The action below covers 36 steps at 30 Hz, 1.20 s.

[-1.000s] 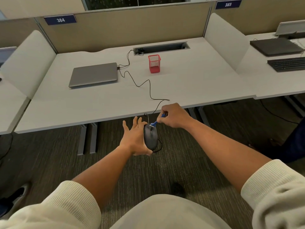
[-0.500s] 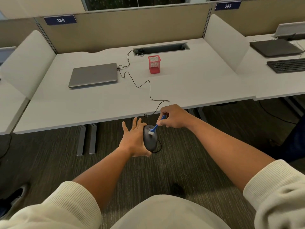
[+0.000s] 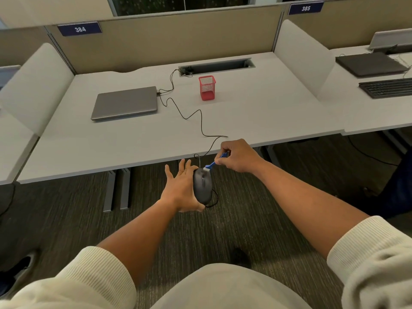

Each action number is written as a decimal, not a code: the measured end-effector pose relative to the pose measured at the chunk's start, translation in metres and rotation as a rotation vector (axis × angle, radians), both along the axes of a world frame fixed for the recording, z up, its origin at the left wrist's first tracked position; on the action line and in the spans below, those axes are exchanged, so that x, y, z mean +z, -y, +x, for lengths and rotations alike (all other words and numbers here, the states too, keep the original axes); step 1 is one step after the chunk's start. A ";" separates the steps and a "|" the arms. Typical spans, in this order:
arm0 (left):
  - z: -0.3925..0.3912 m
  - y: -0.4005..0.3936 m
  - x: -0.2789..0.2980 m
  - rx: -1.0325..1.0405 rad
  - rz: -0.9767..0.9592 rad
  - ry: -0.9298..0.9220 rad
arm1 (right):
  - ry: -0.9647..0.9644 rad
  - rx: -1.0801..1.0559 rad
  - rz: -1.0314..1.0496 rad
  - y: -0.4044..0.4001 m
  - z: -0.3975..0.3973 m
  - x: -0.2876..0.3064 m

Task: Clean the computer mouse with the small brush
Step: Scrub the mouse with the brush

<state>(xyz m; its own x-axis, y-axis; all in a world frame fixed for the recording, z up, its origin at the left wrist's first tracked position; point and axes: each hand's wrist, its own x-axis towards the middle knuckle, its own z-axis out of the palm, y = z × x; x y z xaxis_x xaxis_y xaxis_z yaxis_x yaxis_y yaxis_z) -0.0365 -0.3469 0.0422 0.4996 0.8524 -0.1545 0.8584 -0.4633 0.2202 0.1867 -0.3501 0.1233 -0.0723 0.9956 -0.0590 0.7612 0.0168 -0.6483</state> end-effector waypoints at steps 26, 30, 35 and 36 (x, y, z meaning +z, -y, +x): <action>0.004 -0.002 0.014 -0.109 0.076 -0.035 | 0.145 -0.027 -0.083 -0.009 0.013 -0.006; 0.002 -0.003 0.014 -0.104 0.089 -0.042 | -0.010 -0.081 -0.057 -0.010 0.013 -0.004; 0.001 -0.003 0.015 -0.107 0.100 -0.062 | -0.094 -0.093 -0.048 -0.008 0.010 0.000; 0.001 -0.003 0.014 -0.106 0.096 -0.066 | -0.047 -0.075 -0.052 -0.008 0.010 -0.001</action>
